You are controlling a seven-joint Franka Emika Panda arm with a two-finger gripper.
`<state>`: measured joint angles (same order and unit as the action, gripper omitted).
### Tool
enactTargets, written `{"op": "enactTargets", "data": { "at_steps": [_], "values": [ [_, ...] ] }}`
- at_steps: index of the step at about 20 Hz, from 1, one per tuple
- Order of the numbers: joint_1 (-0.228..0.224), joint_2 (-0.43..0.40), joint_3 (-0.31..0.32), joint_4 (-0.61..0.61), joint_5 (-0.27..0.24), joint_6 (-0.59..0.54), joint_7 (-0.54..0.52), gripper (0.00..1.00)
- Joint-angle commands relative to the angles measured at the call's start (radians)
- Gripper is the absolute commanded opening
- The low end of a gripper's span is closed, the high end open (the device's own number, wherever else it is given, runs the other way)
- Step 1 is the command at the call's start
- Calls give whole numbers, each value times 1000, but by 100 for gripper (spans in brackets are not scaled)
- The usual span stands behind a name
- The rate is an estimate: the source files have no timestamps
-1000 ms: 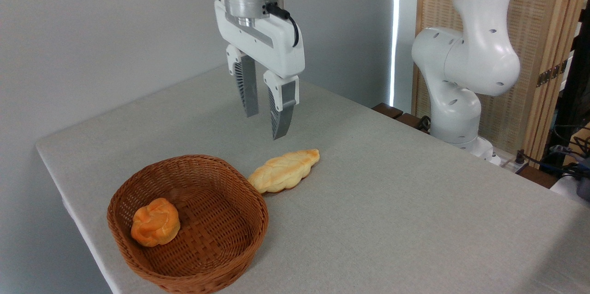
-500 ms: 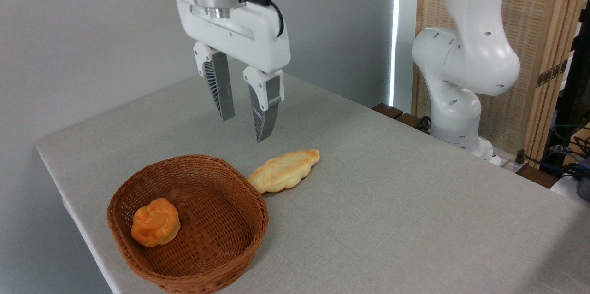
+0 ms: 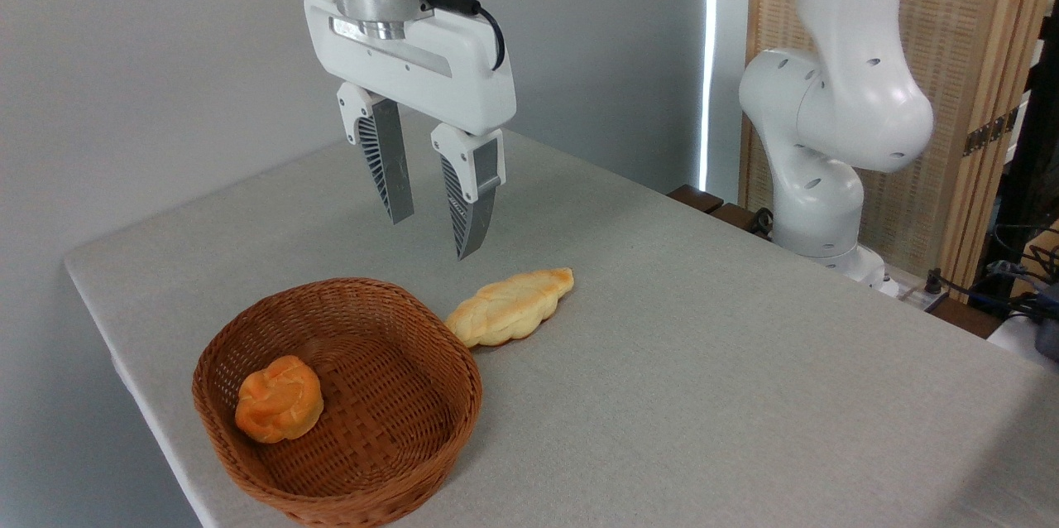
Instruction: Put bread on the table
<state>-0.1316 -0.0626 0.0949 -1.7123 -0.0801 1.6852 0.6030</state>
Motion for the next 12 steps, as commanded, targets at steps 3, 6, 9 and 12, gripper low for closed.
{"op": "enactTargets", "data": {
  "at_steps": [3, 6, 9, 12],
  "values": [
    [35, 7, -29, 25, 19, -36, -16, 100],
    [35, 7, -24, 25, 33, -33, 26, 100],
    [35, 9, -21, 26, 31, -33, 52, 100],
    [35, 10, -26, 25, 33, -33, 57, 100]
  ]
}}
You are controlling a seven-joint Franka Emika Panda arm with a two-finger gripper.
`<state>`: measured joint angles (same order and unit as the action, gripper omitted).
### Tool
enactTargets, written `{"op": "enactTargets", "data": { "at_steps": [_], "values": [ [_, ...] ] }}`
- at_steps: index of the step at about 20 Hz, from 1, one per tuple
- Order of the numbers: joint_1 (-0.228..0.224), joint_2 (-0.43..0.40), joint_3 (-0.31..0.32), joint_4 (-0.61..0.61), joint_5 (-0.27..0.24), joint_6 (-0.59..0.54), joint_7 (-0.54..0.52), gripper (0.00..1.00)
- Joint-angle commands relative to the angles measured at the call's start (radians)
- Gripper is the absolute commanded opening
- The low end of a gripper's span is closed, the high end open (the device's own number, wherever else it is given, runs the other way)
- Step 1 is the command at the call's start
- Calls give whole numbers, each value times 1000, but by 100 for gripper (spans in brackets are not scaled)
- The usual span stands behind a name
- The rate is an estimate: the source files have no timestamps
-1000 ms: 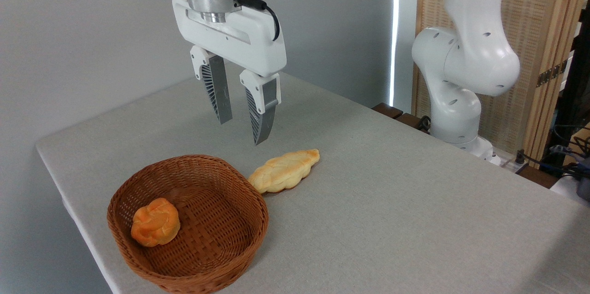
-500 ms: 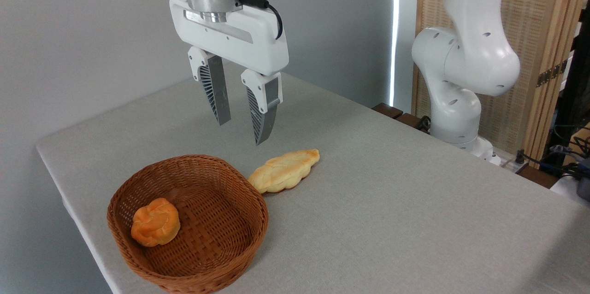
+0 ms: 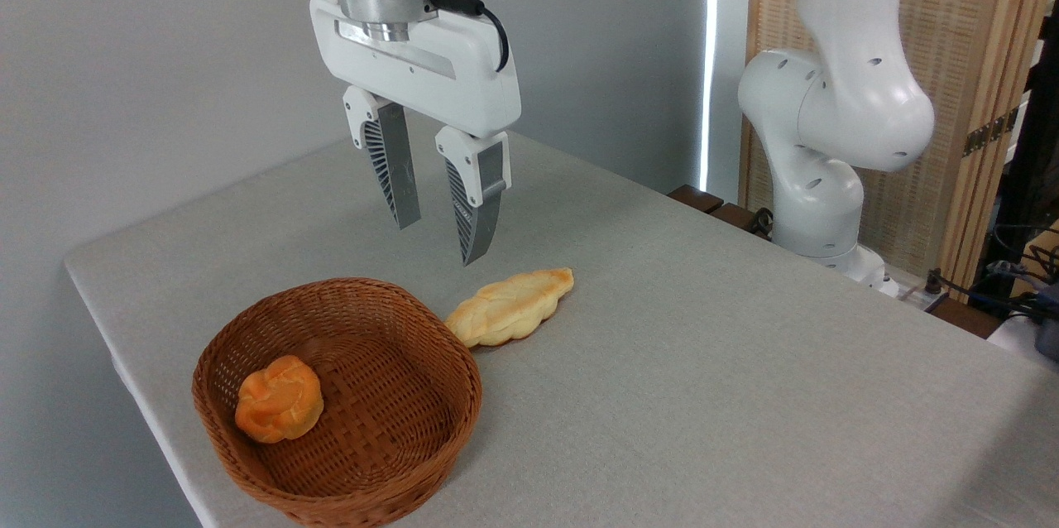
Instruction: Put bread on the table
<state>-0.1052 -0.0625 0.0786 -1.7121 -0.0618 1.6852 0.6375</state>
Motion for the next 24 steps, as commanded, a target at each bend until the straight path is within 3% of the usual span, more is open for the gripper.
{"op": "enactTargets", "data": {
  "at_steps": [1, 6, 9, 12, 14, 24],
  "values": [
    [9, 10, -14, 25, 14, -33, 27, 100],
    [15, 18, -45, 25, 16, -33, 31, 100],
    [110, 20, -129, 25, 16, -33, 31, 100],
    [111, 18, -129, 25, 26, -29, 31, 100],
    [108, 20, -134, 25, 68, -27, 28, 100],
    [108, 15, -131, 25, 62, -30, 34, 100]
  ]
}}
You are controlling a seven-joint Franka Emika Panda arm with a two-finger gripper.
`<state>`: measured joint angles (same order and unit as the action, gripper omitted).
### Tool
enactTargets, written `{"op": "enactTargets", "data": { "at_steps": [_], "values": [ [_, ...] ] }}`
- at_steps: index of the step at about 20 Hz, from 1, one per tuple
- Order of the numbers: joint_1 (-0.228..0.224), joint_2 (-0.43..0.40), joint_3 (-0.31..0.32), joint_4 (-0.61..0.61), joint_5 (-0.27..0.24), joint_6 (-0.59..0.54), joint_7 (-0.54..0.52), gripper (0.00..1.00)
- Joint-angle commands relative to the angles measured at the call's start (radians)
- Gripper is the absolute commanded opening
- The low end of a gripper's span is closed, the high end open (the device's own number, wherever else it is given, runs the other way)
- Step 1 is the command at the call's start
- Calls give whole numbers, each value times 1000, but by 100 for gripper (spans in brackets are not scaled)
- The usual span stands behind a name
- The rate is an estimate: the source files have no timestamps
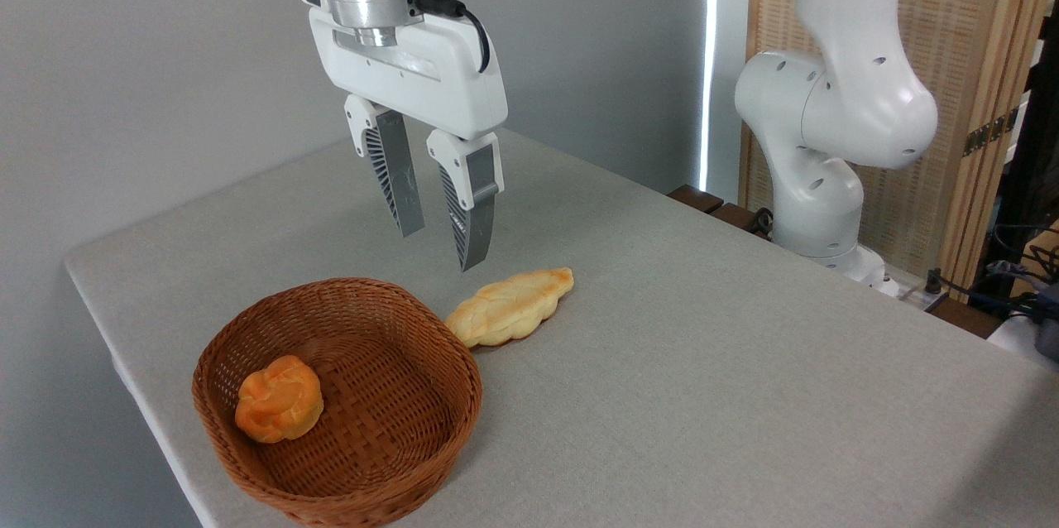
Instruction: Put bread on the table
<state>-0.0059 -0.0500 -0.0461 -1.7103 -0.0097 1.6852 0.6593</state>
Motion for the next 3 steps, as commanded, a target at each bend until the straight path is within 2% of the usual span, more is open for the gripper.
{"op": "enactTargets", "data": {
  "at_steps": [1, 3],
  "values": [
    [9, 2, -6, 23, 10, -29, 13, 100],
    [9, 2, -5, 23, 13, -29, 14, 100]
  ]
}}
